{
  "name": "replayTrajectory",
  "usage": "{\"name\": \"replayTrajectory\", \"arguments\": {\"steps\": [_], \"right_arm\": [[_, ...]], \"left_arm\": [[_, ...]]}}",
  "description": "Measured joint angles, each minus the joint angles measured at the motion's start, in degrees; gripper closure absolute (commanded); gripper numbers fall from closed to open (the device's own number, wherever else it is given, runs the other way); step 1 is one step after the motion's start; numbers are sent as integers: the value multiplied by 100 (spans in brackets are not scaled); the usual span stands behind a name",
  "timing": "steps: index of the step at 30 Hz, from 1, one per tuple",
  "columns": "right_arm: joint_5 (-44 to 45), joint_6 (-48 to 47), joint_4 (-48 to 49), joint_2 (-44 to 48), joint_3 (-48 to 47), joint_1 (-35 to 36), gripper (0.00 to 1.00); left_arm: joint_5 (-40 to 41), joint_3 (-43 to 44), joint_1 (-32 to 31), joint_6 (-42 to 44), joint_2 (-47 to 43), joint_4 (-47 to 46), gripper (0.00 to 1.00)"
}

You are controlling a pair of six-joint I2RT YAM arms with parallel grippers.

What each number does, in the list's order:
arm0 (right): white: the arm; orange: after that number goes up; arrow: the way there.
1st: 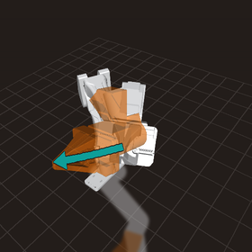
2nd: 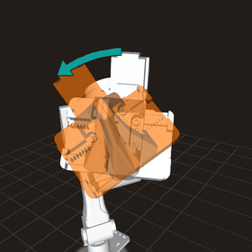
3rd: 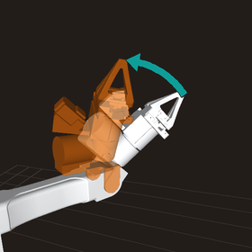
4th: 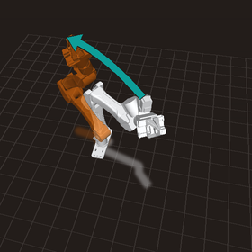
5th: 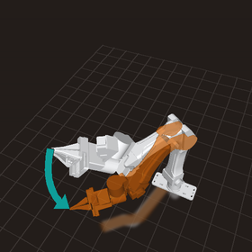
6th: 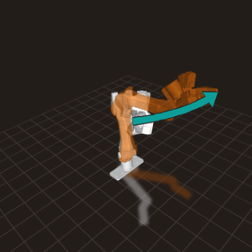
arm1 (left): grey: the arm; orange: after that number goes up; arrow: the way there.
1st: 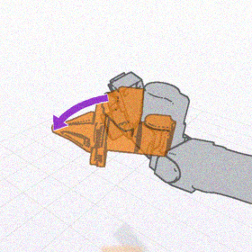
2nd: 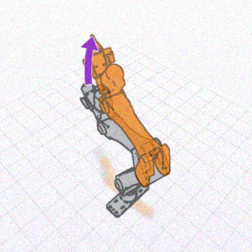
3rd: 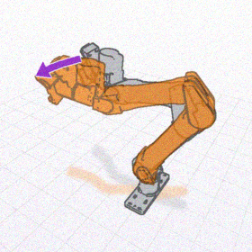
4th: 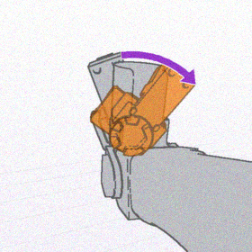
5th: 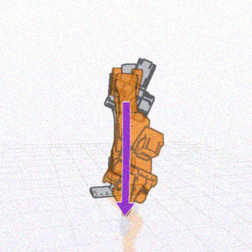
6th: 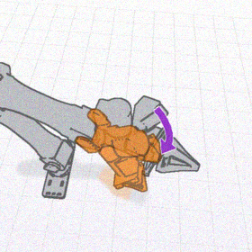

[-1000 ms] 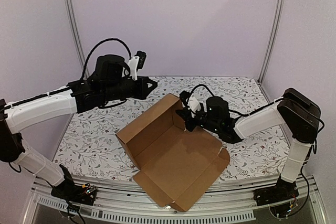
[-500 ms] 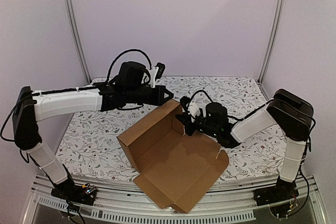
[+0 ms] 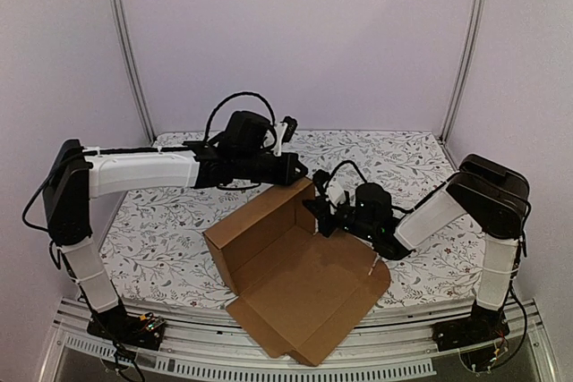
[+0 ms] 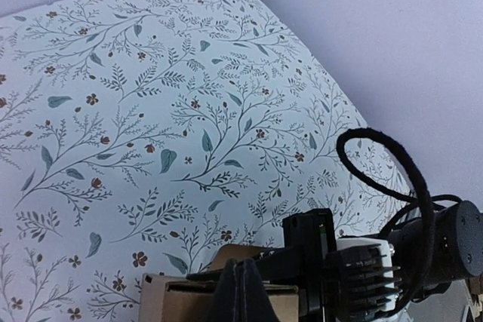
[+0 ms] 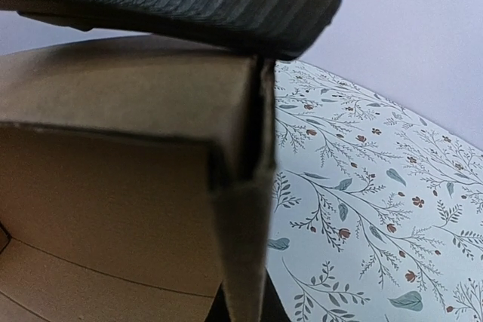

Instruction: Fold the paper box

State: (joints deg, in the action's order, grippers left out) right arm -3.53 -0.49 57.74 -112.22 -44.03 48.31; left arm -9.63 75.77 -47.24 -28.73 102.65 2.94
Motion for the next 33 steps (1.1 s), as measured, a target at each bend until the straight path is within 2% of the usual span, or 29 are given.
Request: {"name": "replayTrajectory", "arguments": {"steps": [4,8,13,20,33], "right_arm": [[13,22,190,-42,81,0,95],[44,138,310,-76,129,0,76],[144,184,365,-81,166,0,66],[170,212,417,-59,166,0,65],[184,369,509,-46,-9,0,68]], "left_arm": [[249,85,-127,129,20,160,100],[378,103,-186,227,22,225,100],[479,103,-251,289,22,234,100],[603,101,-339,323,22,243,100],[798,101,-415,326,22,247,100]]}}
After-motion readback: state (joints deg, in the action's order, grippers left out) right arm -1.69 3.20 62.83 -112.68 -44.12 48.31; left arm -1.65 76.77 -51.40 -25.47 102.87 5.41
